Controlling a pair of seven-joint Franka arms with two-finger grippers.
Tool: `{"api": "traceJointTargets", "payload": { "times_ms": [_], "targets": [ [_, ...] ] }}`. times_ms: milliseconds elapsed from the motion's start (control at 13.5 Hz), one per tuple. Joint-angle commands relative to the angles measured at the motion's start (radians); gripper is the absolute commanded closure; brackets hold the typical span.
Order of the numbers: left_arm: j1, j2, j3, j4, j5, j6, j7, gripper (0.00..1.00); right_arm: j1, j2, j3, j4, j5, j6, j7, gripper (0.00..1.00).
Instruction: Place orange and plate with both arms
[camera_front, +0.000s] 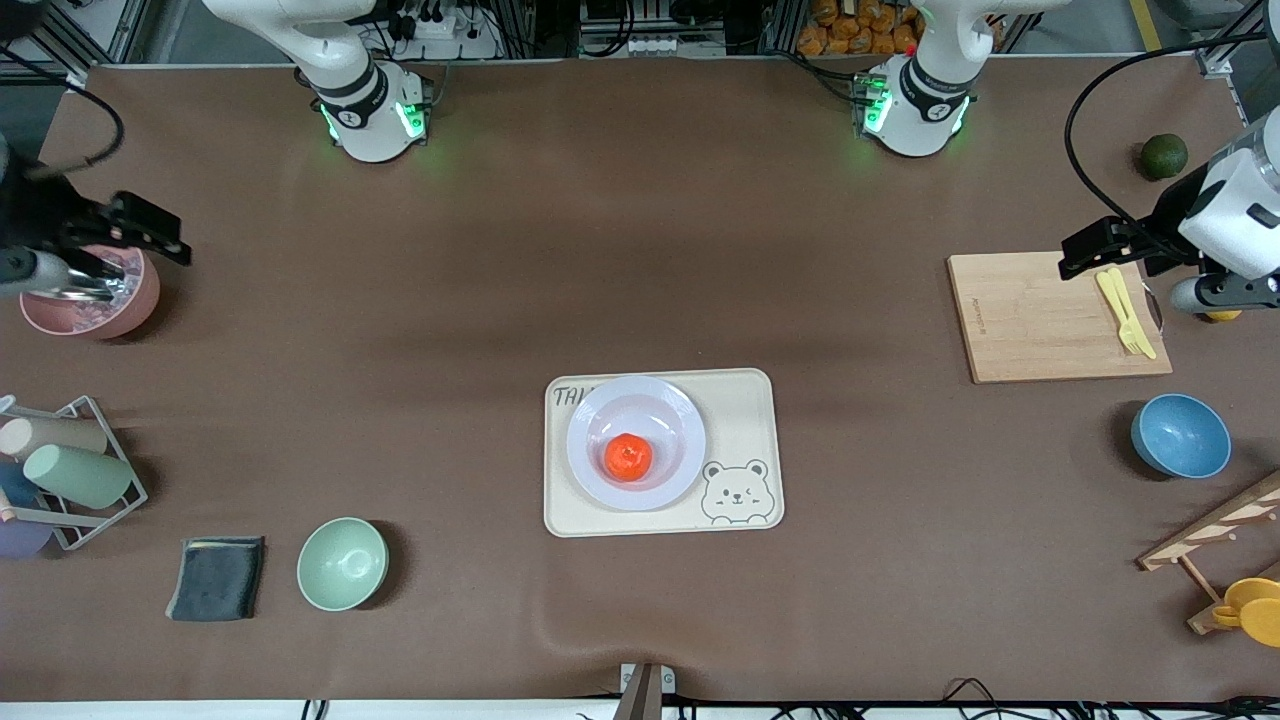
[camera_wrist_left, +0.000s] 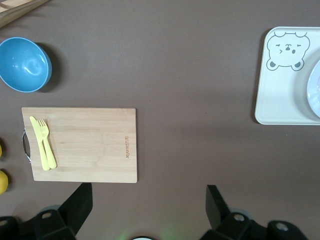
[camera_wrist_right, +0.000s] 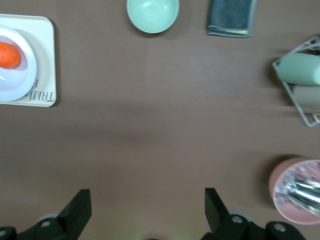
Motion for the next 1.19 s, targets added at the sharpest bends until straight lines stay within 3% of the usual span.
{"api": "traceJointTargets", "payload": {
  "times_ms": [0, 1111],
  "targets": [
    [0.007, -0.009, -0.001, -0.005, -0.004, 0.005, 0.025, 0.00, -0.034, -0.048, 0.026, -0.029, -0.056, -0.003, 0.012, 0.00],
    [0.003, -0.035, -0.001, 0.080, 0.053, -0.050, 0.019, 0.00, -0.047, -0.026, 0.020, -0.043, -0.045, 0.011, 0.014, 0.00]
  ]
}}
